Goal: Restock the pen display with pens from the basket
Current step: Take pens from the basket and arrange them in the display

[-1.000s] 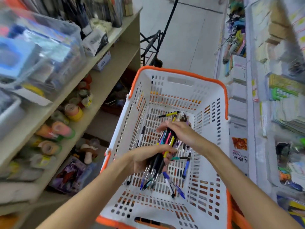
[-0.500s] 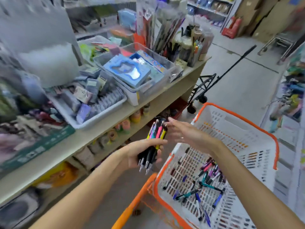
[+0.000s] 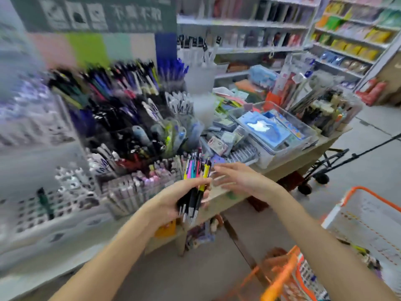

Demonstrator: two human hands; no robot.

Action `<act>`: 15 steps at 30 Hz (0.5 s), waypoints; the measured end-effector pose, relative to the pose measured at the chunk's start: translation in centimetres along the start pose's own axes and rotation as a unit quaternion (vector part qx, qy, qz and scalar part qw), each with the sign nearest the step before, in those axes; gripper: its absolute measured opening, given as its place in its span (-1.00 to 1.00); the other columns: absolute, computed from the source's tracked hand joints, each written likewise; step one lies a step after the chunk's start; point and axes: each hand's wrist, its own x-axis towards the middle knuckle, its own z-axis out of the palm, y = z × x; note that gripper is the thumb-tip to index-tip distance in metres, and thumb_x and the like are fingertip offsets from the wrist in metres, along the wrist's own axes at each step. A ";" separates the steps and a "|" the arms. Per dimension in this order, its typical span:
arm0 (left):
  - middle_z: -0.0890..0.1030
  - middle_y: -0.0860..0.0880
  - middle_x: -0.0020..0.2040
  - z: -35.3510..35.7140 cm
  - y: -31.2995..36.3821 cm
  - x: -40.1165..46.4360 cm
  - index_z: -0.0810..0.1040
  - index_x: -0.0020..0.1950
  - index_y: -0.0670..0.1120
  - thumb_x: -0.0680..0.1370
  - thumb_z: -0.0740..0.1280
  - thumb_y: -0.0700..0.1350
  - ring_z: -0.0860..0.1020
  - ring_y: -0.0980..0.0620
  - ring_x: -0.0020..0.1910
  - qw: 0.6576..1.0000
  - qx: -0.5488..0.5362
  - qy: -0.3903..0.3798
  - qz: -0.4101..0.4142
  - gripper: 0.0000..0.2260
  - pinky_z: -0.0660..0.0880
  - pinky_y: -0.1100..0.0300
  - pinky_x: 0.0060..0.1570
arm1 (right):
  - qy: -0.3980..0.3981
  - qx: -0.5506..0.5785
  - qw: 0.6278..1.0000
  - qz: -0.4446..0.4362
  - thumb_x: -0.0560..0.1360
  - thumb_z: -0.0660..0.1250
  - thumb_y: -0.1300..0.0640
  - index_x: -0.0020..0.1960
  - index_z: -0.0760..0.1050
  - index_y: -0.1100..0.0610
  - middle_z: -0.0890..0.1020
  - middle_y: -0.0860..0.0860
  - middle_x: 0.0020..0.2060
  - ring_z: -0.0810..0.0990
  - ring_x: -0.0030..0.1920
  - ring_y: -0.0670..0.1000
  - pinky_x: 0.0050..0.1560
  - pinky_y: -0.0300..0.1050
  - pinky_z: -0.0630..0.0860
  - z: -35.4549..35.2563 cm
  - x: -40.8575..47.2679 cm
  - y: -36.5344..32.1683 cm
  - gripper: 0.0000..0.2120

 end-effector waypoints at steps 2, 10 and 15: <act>0.59 0.02 -0.39 -2.2 1.5 -2.2 0.57 -0.16 -0.14 0.55 0.34 -0.11 0.58 0.15 -0.44 1.000 0.010 0.013 0.025 -0.87 0.56 0.26 -0.33 | -0.001 -0.007 1.000 -0.023 0.60 0.22 0.07 0.24 0.48 0.22 0.64 0.13 0.08 0.64 0.02 0.06 0.11 -0.16 0.54 3.3 0.8 -2.8 -0.70; 0.66 -0.10 -0.23 -8.1 6.0 -7.7 0.56 0.15 -0.23 0.48 0.43 -0.12 0.65 0.06 -0.28 0.990 -0.022 0.089 0.103 -0.70 0.65 0.09 -0.16 | -0.054 -0.011 0.991 -0.124 0.55 0.31 0.09 0.11 0.55 0.17 0.68 0.10 -0.05 0.66 -0.13 -0.05 0.00 -0.24 0.60 10.0 4.1 -9.3 -0.80; 0.70 -0.11 -0.04 -9.3 7.8 -8.2 0.59 0.14 -0.18 0.50 0.38 -0.01 0.68 0.04 -0.11 0.976 -0.025 0.141 0.164 -0.69 0.63 0.18 -0.14 | -0.077 0.051 0.987 -0.132 0.55 0.32 0.11 -0.02 0.58 0.11 0.68 0.07 -0.09 0.67 -0.10 0.00 0.05 -0.17 0.60 11.2 7.0 -11.5 -0.90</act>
